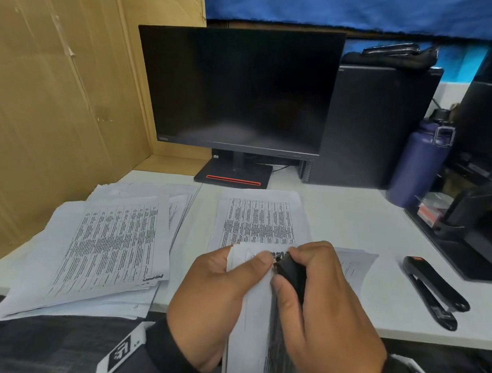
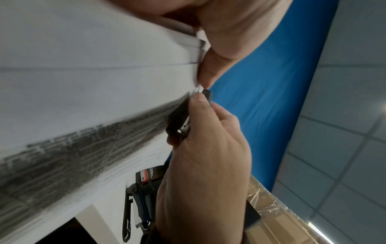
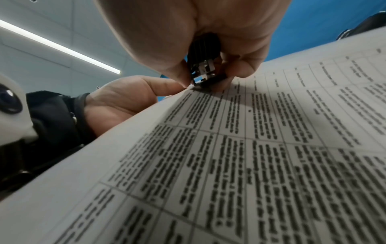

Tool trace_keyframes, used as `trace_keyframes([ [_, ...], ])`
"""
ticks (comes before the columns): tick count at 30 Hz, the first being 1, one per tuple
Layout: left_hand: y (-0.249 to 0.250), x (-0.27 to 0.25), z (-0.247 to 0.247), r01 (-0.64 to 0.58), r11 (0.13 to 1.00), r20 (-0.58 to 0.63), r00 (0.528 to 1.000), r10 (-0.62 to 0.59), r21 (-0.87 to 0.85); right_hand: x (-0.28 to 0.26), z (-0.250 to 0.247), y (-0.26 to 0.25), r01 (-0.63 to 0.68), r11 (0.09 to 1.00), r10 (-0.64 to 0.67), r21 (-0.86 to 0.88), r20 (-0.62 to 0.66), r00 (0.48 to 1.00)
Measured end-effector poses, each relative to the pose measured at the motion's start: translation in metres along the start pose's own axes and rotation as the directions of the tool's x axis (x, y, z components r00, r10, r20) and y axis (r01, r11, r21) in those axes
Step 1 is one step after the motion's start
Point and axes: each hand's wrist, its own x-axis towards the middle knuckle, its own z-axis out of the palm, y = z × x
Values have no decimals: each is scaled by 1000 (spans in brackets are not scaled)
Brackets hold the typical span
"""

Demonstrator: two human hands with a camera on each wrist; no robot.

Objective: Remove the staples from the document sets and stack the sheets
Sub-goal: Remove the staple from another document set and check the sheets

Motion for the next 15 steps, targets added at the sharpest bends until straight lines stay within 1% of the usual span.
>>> trace_keyframes([
  [3,-3,1,0,-8,1000,-15,1000,8,6,0,-2,0,-9,1000,9,-12,13,1000],
  [8,-7,1,-1,-116,985,-18,993,119,126,-3,2,0,0,1000,1,23,-4,1000],
  [12,-12,-1,-1,-170,962,-9,984,176,213,-3,0,3,37,999,-36,-17,53,998],
  [13,-12,-1,-1,-183,955,-6,982,190,232,-2,-2,6,25,1000,-25,6,76,997],
  [14,-12,-1,-1,-199,947,-4,978,207,253,-1,-4,7,-29,997,21,67,110,994],
  [15,-12,-2,-1,-213,939,-4,975,222,269,0,-5,7,-112,979,86,168,153,984],
])
